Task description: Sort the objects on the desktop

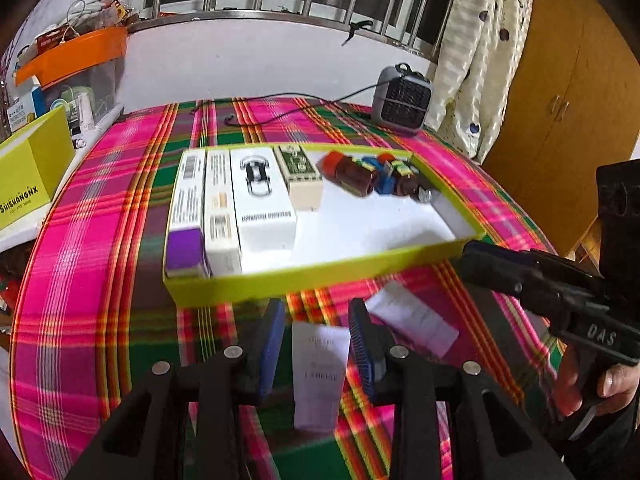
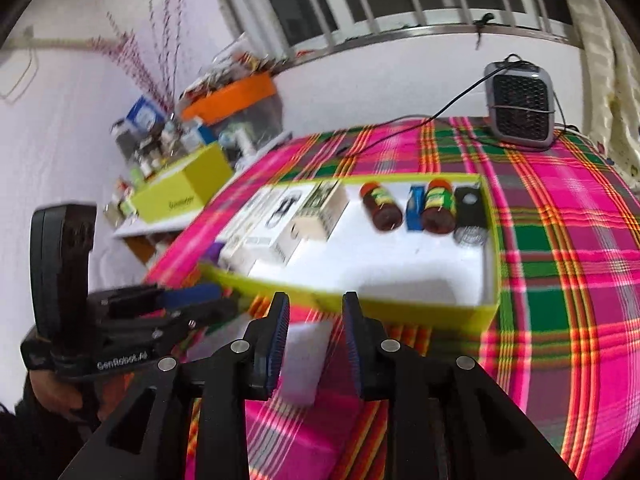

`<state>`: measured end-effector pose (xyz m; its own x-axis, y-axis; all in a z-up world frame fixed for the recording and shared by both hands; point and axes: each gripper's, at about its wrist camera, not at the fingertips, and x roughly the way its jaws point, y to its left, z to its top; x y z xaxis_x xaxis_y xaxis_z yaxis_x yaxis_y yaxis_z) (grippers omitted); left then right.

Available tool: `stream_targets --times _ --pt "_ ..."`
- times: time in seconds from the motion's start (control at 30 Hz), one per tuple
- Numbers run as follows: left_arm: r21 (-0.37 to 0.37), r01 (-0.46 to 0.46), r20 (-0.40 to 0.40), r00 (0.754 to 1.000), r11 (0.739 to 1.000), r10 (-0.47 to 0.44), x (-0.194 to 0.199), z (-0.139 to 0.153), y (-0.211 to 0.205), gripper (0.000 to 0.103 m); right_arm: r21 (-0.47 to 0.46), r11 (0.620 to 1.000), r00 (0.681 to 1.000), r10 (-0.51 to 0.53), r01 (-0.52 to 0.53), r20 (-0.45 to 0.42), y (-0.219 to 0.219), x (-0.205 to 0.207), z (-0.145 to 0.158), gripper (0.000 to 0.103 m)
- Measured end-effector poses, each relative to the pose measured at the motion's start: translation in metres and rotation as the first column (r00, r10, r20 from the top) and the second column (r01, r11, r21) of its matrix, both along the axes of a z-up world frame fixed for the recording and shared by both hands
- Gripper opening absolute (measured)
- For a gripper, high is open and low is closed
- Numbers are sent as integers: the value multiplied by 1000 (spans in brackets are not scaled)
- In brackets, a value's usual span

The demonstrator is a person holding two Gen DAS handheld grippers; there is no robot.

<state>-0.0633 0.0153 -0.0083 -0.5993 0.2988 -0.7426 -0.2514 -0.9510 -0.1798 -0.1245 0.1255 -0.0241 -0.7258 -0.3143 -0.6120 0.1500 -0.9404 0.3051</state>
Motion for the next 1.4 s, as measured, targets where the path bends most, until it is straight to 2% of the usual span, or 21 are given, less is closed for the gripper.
stream_targets --times 0.3,0.7,0.9,1.4 --pt "-34 10 20 1000 999 -10 15 -15 0 34 105 992 996 66 -71 53 -24 8 -15 31" --pt "-69 33 16 999 997 -32 18 -20 5 35 196 974 990 92 -112 111 -42 -3 -28 31" --pt "-146 58 -7 998 988 -59 22 -21 13 35 237 964 988 90 -118 128 -49 -8 -32 31" --pt "-168 53 -10 998 984 -55 21 -21 16 35 250 963 989 65 -97 137 -47 -12 -34 29"
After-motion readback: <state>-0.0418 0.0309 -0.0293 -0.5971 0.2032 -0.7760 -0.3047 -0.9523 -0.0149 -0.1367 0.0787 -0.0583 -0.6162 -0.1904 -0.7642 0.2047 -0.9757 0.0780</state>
